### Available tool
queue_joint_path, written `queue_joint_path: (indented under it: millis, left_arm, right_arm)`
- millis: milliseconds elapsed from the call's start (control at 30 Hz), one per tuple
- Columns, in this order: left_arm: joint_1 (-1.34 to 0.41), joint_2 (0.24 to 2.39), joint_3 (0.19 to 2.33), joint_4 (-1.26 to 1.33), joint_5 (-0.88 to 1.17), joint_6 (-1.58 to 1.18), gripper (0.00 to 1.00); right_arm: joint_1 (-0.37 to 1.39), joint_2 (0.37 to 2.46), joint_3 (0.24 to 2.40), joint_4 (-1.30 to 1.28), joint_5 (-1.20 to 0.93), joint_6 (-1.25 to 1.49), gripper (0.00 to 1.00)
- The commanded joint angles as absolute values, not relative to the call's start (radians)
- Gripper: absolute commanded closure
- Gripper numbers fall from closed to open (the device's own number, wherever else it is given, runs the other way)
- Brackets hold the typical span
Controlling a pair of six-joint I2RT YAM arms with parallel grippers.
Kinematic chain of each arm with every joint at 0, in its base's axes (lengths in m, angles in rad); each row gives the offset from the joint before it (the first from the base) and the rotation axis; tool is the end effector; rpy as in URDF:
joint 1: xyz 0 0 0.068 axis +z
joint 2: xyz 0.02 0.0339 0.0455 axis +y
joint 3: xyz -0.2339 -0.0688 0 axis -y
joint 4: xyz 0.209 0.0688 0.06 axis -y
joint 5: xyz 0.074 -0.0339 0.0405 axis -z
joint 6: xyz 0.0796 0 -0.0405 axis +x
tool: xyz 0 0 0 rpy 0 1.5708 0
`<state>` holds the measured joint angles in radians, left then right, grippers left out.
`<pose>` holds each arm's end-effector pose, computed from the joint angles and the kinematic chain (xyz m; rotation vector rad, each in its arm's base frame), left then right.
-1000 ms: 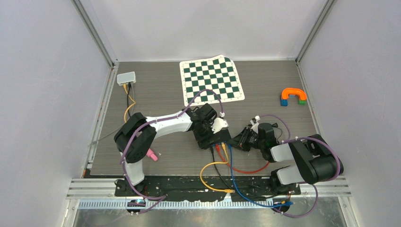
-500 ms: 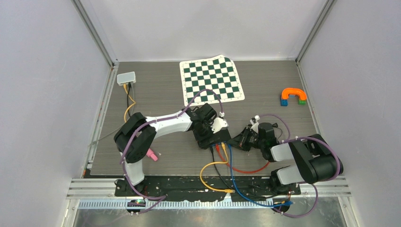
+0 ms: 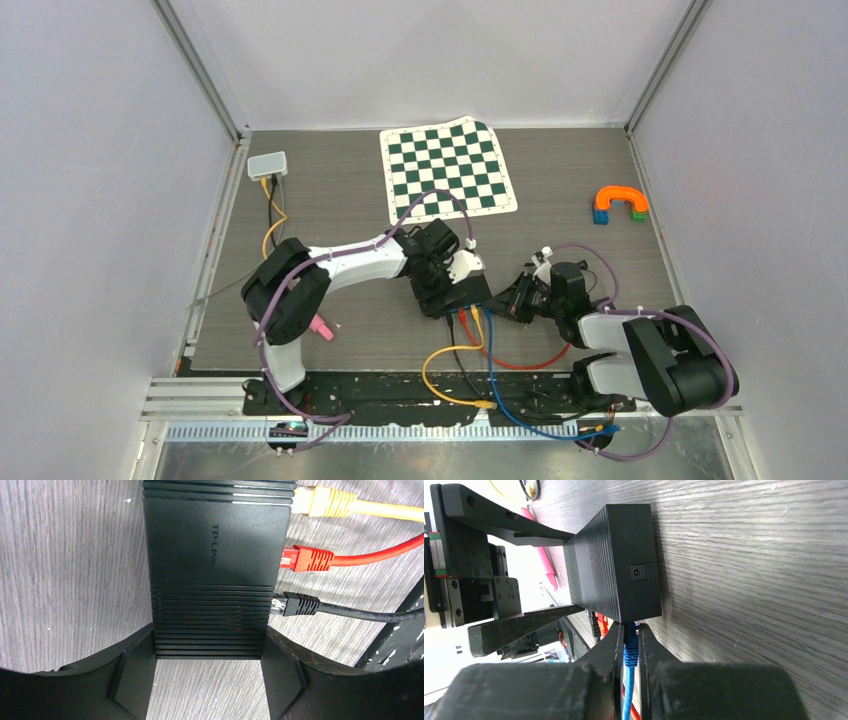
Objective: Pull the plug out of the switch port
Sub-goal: Pull the connector from the switch port.
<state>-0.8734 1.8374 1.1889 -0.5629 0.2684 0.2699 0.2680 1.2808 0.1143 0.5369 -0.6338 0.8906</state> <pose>0.2005 -0.2722 0.1196 1.5912 2.3450 -0.5182 0.1824 0.0990 0.0877 0.3476 2.3638 1.3031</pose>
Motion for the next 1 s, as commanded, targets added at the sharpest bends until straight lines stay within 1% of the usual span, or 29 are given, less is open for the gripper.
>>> queue_joint_path:
  millis: [0,133,200,433,533,567,600,633,700,767,833,967]
  left_arm:
    - [-0.863,1.860,1.236,-0.548,0.285,0.236,0.53]
    - [-0.860,1.860,1.235,-0.548,0.276,0.232,0.53]
    - [-0.858,1.862,1.235,-0.551,0.273,0.230,0.53]
    - [-0.858,1.874,1.243,-0.551,0.266,0.213,0.53]
    - [-0.857,1.877,1.241,-0.544,0.270,0.207,0.53]
    - [-0.857,1.879,1.242,-0.545,0.267,0.206,0.53]
    - [-0.857,1.882,1.243,-0.550,0.262,0.206,0.53]
    - [-0.857,1.884,1.247,-0.559,0.255,0.208,0.53]
    - [-0.857,1.880,1.247,-0.566,0.242,0.213,0.53]
    - [-0.856,1.875,1.239,-0.565,0.239,0.216,0.53]
    - [-0.856,1.877,1.240,-0.564,0.248,0.219,0.53]
    - [-0.856,1.893,1.258,-0.569,0.247,0.217,0.53]
  right_arm:
    - [0.276,1.241,0.154,0.422,-0.703,0.821,0.95]
    - [0.276,1.185,0.170,0.272,-0.623,0.754,0.95]
    - [0.276,1.157,0.168,0.222,-0.615,0.743,0.95]
    - [0.276,1.142,0.151,0.233,-0.721,0.735,0.95]
    - [0.276,1.150,0.158,0.205,-0.728,0.718,0.95]
    - [0.276,1.133,0.174,0.171,-0.668,0.710,0.95]
    - [0.283,1.115,0.181,0.085,-0.618,0.693,0.95]
    - [0.285,1.059,0.190,0.049,-0.519,0.686,0.95]
    - [0.287,0.955,0.186,-0.015,-0.462,0.679,0.95]
    - [0.286,0.878,0.164,0.031,-0.514,0.703,0.95]
    - [0.286,0.853,0.153,0.107,-0.590,0.761,0.95]
    - [0.287,0.915,0.178,0.111,-0.684,0.751,0.95]
